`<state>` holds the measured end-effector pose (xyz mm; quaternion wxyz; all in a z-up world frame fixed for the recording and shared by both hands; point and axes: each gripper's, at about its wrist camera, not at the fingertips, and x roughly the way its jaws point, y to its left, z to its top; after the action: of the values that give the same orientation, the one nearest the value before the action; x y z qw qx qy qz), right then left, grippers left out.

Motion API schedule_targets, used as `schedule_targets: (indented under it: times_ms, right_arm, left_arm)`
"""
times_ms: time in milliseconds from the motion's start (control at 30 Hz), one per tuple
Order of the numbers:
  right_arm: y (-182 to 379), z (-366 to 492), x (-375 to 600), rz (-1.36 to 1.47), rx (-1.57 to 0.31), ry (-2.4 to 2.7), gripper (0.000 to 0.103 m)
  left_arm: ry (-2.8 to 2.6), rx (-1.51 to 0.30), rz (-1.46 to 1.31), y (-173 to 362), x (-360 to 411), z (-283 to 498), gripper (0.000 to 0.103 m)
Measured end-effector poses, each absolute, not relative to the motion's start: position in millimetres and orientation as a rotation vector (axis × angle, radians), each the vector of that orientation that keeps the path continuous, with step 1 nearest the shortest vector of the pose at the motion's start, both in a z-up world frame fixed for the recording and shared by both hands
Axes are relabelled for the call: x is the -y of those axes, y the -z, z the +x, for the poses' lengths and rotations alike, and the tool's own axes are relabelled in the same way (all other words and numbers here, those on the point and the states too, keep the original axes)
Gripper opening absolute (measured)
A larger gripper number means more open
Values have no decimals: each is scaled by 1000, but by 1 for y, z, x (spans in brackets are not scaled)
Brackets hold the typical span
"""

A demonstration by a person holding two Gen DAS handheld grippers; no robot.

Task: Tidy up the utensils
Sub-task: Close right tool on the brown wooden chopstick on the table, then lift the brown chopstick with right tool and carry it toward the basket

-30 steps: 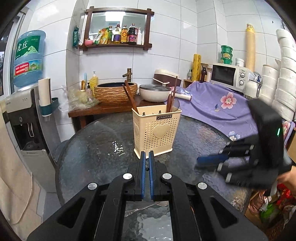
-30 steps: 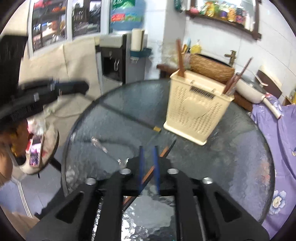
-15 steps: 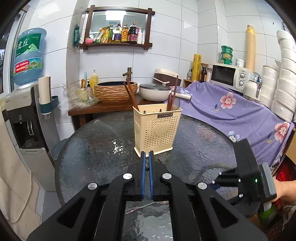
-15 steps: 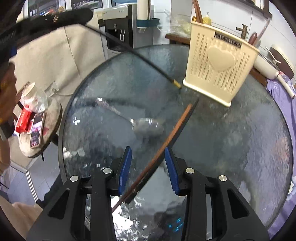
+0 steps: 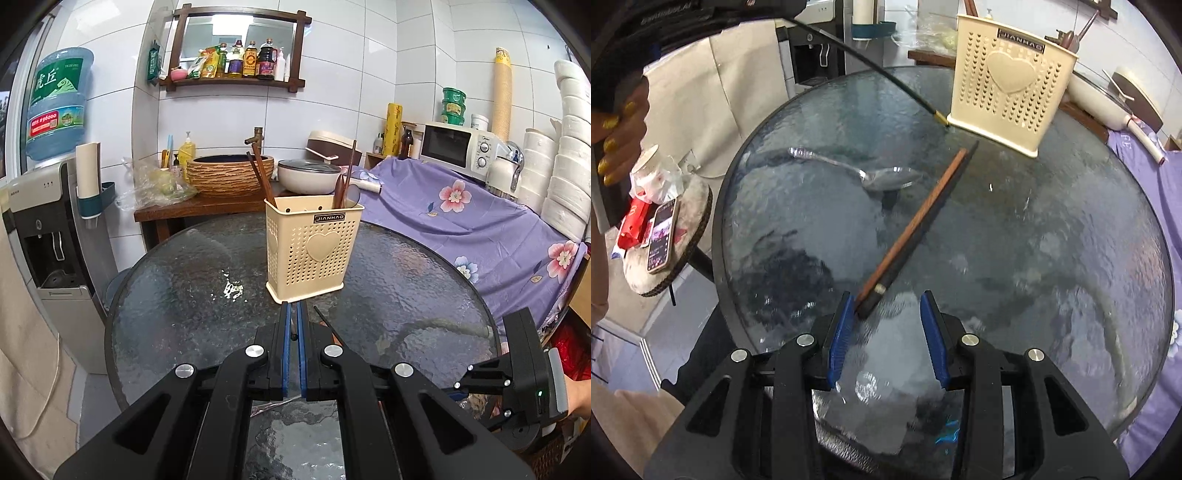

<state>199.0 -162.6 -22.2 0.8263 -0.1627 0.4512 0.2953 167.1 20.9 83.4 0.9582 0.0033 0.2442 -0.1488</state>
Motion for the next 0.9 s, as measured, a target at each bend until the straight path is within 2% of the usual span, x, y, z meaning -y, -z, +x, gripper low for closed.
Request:
schedule_targets:
  times_ms: [767, 867, 900]
  right_arm:
    - [28, 200, 156, -307, -994, -563, 38]
    - [28, 200, 153, -297, -992, -536, 31]
    - [28, 199, 153, -299, -991, -524, 15]
  left_arm:
    - [309, -507, 4, -81, -16, 169, 3]
    - [313, -504, 7, -81, -16, 170, 3]
    - [314, -503, 7, -81, -16, 170, 3]
